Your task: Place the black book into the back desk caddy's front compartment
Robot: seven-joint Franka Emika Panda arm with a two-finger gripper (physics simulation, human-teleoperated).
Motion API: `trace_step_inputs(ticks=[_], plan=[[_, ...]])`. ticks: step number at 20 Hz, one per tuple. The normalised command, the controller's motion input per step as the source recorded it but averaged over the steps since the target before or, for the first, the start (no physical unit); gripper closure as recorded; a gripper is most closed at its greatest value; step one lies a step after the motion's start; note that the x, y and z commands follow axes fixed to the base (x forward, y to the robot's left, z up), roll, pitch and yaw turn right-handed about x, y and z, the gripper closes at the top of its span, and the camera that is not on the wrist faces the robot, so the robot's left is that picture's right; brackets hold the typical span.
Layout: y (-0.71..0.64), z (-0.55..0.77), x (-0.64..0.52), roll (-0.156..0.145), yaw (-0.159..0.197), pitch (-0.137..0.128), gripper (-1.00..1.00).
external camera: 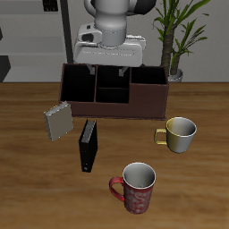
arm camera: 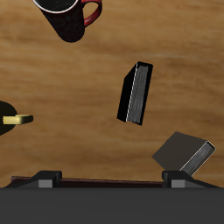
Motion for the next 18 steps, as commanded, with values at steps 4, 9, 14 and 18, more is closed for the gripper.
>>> trace_step_inputs(ticks=[4, 9, 14, 18], plan=[[0.03, -0.08, 0.05, -0.006, 0.006, 0.023, -1.0], [-0.08, -0.03, 0.2, -0.035, 0.04, 0.005, -1.0], [-0.11, -0.01, 0.24, -0.025, 0.063, -0.019, -1.0], [-0.28, 0.08, 0.33, -0.017, 0.016, -0.063, -1.0]])
